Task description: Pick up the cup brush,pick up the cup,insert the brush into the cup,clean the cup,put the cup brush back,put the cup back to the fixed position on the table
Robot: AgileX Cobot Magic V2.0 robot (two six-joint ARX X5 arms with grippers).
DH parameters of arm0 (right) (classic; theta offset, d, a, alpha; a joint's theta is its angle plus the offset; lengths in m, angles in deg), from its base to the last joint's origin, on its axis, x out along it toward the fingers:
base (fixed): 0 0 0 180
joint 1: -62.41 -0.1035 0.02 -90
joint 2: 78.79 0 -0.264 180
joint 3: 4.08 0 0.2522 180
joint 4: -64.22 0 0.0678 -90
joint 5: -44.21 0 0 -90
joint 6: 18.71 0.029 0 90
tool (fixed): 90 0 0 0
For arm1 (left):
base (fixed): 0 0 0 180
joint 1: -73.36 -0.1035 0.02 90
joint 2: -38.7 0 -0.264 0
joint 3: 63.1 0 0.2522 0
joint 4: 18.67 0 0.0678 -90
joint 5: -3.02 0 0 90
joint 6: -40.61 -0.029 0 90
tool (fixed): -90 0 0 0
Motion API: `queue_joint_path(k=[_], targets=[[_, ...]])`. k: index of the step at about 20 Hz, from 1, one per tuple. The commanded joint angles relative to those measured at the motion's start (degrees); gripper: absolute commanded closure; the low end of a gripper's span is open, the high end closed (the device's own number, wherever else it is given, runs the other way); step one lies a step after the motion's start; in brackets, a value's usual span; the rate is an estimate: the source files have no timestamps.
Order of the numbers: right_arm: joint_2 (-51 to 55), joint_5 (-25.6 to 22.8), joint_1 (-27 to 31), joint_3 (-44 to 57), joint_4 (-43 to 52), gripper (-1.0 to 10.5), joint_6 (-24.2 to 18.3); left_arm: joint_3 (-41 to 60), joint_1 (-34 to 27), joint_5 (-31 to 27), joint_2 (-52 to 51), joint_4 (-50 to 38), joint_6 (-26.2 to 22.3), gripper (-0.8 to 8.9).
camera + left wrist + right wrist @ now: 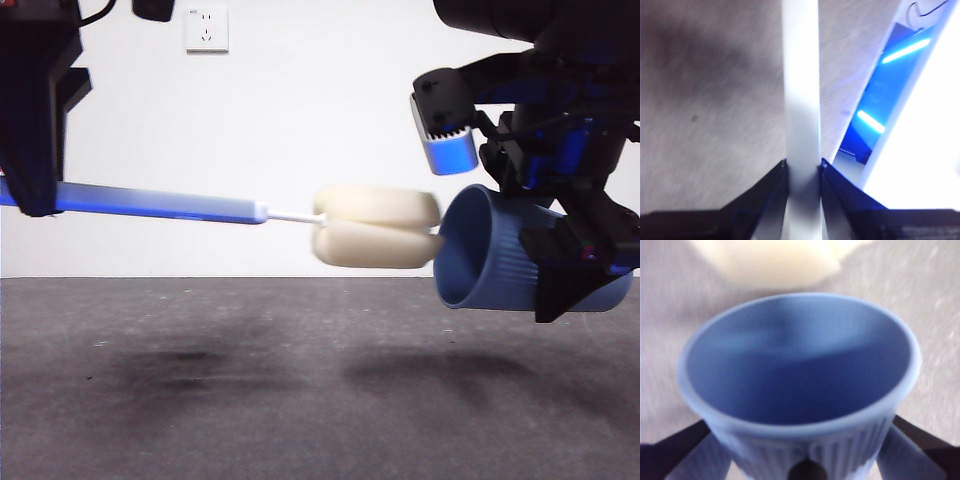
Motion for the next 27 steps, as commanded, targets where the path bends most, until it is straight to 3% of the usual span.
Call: queue_joint_path(k=[1, 19, 27], targets=[[-0.52, -0.22, -0.61, -0.07, 0.42, 9.6, -1.44, 0.48, 1.40, 0.92, 0.63, -0.76, 0.24, 8.22], [-3.50, -0.57, -13.40, -0.07, 1.70, 9.6, -2.38, 0.48, 7.48, 5.95, 12.20, -13.70, 7.52, 8.22], [-3.56, -4.70, -11.45, -0.07, 0.28, 9.6, -1.84, 0.48, 6.99, -0.66, 12.11, -6.99, 7.43, 8.22]])
